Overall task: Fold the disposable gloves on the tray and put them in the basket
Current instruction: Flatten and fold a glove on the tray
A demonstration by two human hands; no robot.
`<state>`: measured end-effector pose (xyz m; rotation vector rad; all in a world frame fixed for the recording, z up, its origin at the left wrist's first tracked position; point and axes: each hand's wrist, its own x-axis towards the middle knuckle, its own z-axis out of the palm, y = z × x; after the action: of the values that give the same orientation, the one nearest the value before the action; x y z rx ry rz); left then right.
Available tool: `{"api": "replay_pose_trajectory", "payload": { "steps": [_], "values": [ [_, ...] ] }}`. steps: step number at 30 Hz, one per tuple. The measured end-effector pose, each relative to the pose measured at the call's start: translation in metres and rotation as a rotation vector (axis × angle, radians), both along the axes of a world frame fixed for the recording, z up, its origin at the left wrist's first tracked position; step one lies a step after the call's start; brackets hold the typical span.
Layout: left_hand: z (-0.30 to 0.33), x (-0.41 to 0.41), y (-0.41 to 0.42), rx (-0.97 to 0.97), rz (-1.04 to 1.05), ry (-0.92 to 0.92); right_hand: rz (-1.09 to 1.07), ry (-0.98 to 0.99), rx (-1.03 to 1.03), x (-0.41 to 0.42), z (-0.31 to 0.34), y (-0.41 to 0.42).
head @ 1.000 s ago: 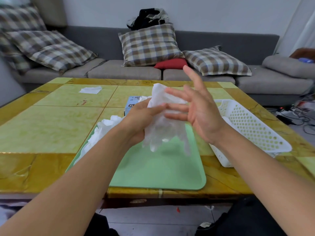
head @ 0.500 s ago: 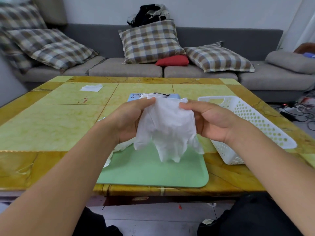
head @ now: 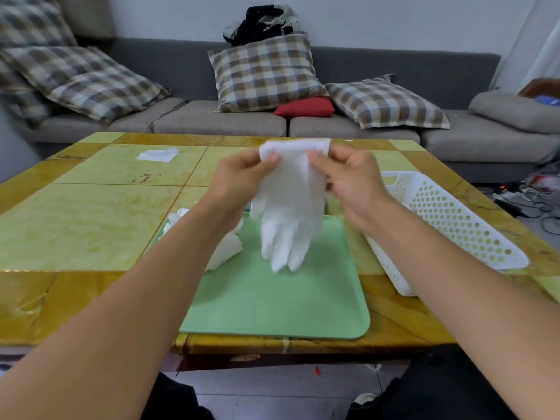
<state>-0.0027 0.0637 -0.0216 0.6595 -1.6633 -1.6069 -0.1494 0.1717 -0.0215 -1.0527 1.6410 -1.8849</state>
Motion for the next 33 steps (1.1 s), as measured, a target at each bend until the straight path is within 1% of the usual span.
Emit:
{"api": "replay_pose_trajectory", "payload": {
  "steps": [1,2,3,4,5,6,8,10,12,14,15,18,22,24,25,26,28,29,30,31,33],
  "values": [
    [0.011,0.001,0.001,-0.069,-0.003,0.107,-0.008,0.096,-0.103,0.001,0.012,0.004],
    [0.021,0.003,0.004,-0.139,-0.017,0.176,-0.001,0.188,-0.171,0.002,0.021,0.01],
    [0.026,0.006,0.007,-0.202,-0.038,0.205,0.005,0.278,-0.199,0.002,0.025,0.015],
    [0.025,0.009,0.01,-0.261,-0.063,0.187,0.011,0.348,-0.183,0.003,0.025,0.02],
    [0.02,0.013,0.012,-0.331,-0.076,0.125,0.028,0.392,-0.144,0.0,0.019,0.023],
    [0.012,0.017,0.014,-0.402,-0.082,0.023,0.068,0.409,-0.09,-0.002,0.011,0.025],
    [-0.013,0.024,0.008,-0.508,-0.143,-0.233,0.167,0.418,0.06,-0.007,-0.01,0.029],
    [-0.039,0.032,0.001,-0.602,-0.303,-0.499,0.302,0.499,0.272,-0.011,-0.029,0.033],
    [-0.058,0.039,-0.001,-0.637,-0.498,-0.67,0.493,0.634,0.513,-0.011,-0.043,0.041],
    [-0.067,0.042,0.002,-0.644,-0.598,-0.731,0.643,0.715,0.692,-0.009,-0.051,0.047],
    [-0.067,0.043,0.004,-0.645,-0.616,-0.733,0.683,0.736,0.731,-0.009,-0.053,0.049],
    [-0.059,0.044,0.006,-0.658,-0.669,-0.762,0.753,0.727,0.775,-0.008,-0.049,0.053],
    [-0.046,0.045,0.015,-0.627,-0.857,-0.94,0.88,0.674,0.89,-0.001,-0.035,0.058],
    [-0.042,0.043,0.015,-0.611,-0.84,-0.956,0.83,0.623,0.876,0.002,-0.031,0.057],
    [-0.042,0.04,0.013,-0.628,-0.793,-0.942,0.752,0.609,0.835,0.003,-0.032,0.053],
    [-0.042,0.037,0.012,-0.663,-0.718,-0.923,0.643,0.644,0.786,0.001,-0.035,0.047],
    [-0.047,0.029,0.009,-0.772,-0.517,-0.926,0.442,0.842,0.741,-0.004,-0.042,0.034],
    [-0.051,0.026,0.008,-0.836,-0.435,-0.984,0.395,0.942,0.762,-0.007,-0.048,0.027],
    [-0.054,0.023,0.007,-0.881,-0.394,-1.075,0.385,1.016,0.81,-0.01,-0.054,0.021],
    [-0.057,0.022,0.008,-0.897,-0.402,-1.161,0.407,1.059,0.872,-0.01,-0.059,0.017],
    [-0.061,0.021,0.009,-0.895,-0.466,-1.258,0.49,1.06,1.002,-0.009,-0.067,0.01]
  ]
}}
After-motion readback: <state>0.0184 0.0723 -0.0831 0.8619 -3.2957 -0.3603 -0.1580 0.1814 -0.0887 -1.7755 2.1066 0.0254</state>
